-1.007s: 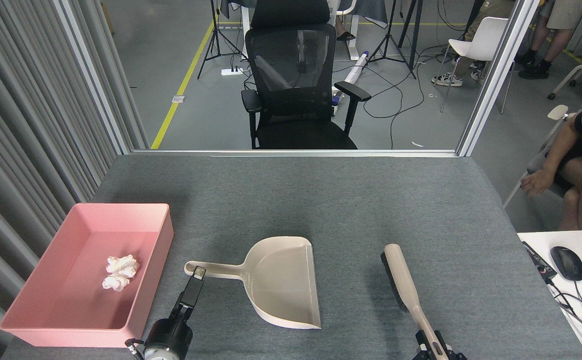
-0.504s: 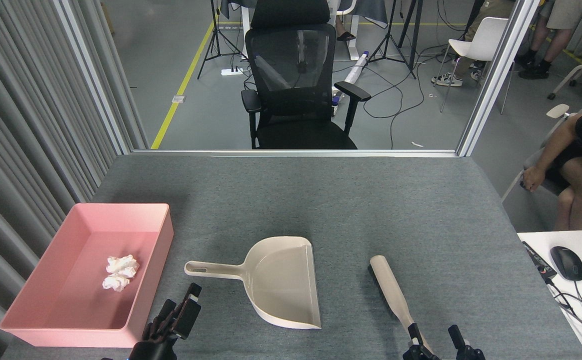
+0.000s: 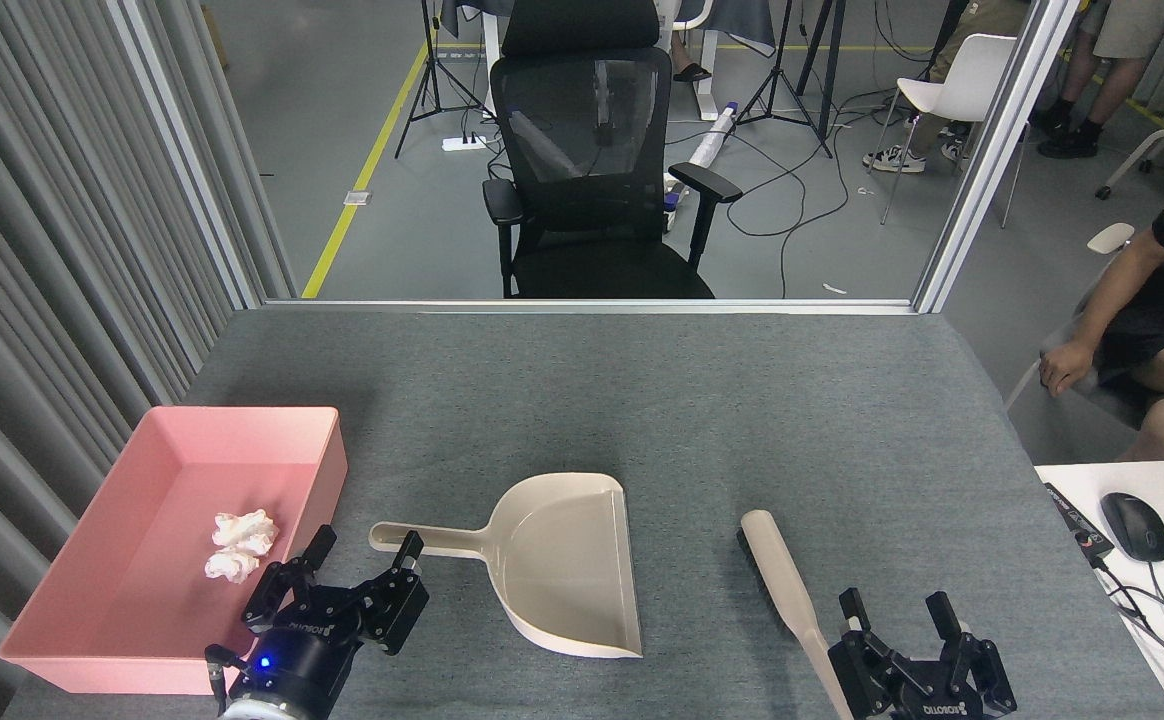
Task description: Sweep and dump garbage into bin
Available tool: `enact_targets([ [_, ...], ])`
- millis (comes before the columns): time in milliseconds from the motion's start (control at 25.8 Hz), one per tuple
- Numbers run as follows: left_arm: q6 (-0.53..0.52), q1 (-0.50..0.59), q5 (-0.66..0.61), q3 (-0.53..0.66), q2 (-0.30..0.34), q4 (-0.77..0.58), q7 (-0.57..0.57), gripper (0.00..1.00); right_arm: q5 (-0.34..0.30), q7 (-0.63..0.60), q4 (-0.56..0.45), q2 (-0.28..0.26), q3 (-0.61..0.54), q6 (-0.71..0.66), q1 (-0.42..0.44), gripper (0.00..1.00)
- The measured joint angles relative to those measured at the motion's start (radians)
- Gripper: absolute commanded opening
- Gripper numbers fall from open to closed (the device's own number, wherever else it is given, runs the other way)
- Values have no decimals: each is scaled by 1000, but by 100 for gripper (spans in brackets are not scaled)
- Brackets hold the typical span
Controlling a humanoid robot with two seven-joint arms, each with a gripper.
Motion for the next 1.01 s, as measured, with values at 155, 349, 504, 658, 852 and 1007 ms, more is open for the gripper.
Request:
enact_targets([
  [155,-1,-19,-39,1,6,-7,5,99,11,53,4,-9,5,32,-62,98],
  [349,-8,-11,40,-20,-28,-8,-9,99,33,66,34,-23,29,44,-120,98],
  [504,-10,-34,284,-7,-38,-2,22,99,58,68,49,-17,59,49,-147,98],
  [658,-19,-53,486,35,-39,6,122,99,64,67,45,9,66,49,-154,98],
  [852,-6,-42,500,50,-27,28,160,99,64,61,41,24,67,46,-151,98],
  [1007,27,-27,153,51,-15,50,172,99,65,60,40,24,69,45,-147,98],
])
